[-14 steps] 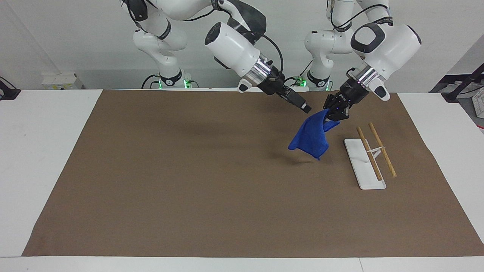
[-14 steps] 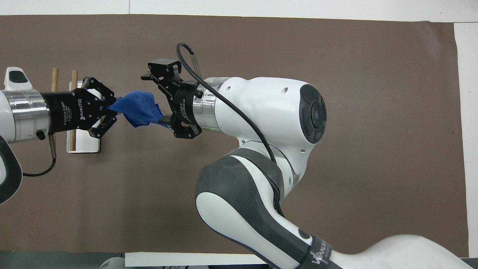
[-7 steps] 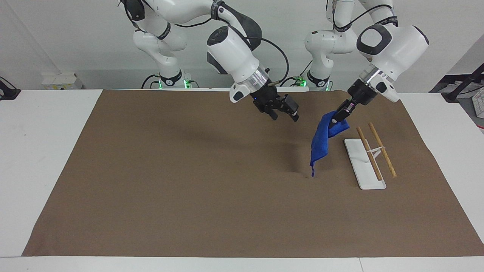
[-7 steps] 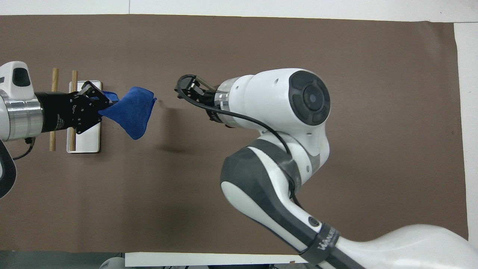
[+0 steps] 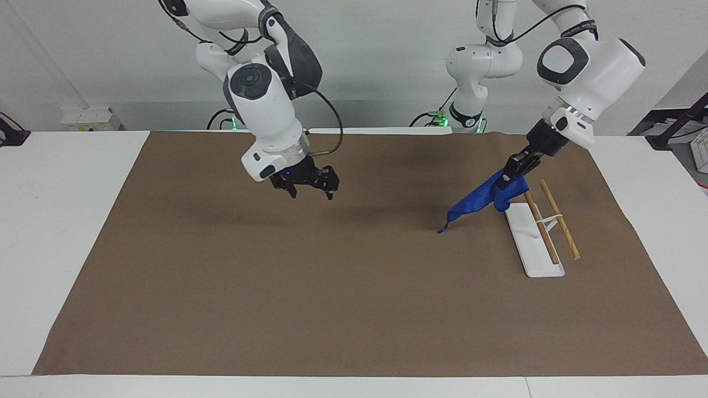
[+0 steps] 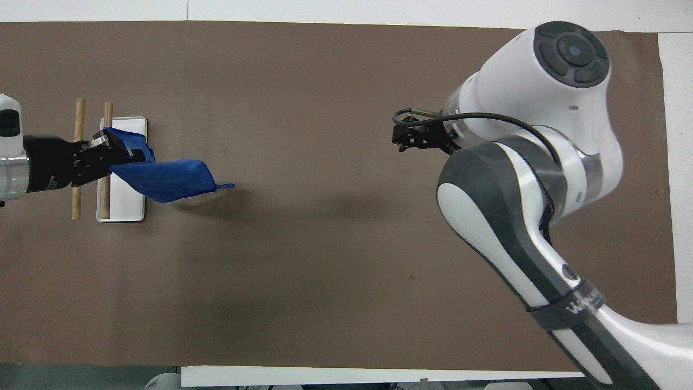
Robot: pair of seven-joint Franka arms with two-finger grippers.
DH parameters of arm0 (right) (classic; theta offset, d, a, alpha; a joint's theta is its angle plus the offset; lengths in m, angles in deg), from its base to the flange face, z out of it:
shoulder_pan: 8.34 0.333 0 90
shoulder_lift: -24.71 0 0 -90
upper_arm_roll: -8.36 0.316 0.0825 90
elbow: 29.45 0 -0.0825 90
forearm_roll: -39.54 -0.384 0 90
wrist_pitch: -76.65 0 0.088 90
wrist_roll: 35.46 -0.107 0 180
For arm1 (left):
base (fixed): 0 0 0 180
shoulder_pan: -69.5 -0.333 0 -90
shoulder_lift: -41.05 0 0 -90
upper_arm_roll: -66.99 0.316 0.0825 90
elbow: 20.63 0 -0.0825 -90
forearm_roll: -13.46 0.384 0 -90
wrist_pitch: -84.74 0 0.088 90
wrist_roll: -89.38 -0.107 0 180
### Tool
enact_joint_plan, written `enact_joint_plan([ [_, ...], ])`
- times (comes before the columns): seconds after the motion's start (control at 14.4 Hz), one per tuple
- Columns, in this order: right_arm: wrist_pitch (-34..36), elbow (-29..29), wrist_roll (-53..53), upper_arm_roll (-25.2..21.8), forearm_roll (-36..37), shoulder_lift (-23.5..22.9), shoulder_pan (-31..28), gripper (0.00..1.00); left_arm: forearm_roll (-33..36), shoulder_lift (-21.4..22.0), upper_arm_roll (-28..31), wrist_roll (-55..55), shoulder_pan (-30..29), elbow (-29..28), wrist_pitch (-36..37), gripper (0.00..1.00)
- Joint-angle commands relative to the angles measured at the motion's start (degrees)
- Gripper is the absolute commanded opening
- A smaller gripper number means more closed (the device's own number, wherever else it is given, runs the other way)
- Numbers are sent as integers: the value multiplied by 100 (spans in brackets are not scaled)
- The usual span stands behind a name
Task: Right arm passes towel to left arm to hang
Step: 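Open the right gripper and withdraw it while the left gripper holds the towel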
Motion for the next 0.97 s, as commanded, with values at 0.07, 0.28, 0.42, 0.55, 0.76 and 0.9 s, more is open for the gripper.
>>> enact_joint_plan([
  [0.07,573,-155,1035,-705,171,614,23,99,153,-12,-17,-450,-337,5,14,0],
  [0.28,943,-147,2010,-1477,128,895,23,99,153,-21,-26,31,-328,-127,-214,0],
  [0.42,1101,-138,2443,-2049,83,966,75,99,153,-30,-34,647,-258,-118,-451,0],
  [0.55,1137,-138,2829,-2436,83,1037,84,99,144,-100,-35,1645,-258,-92,-610,0],
  [0.76,1146,-138,2963,-2570,136,1054,102,99,153,-118,-26,2635,-319,-92,-909,0],
  [0.9,1181,-59,3024,-2561,171,1046,111,99,153,-109,-17,2618,-346,-135,-918,1],
])
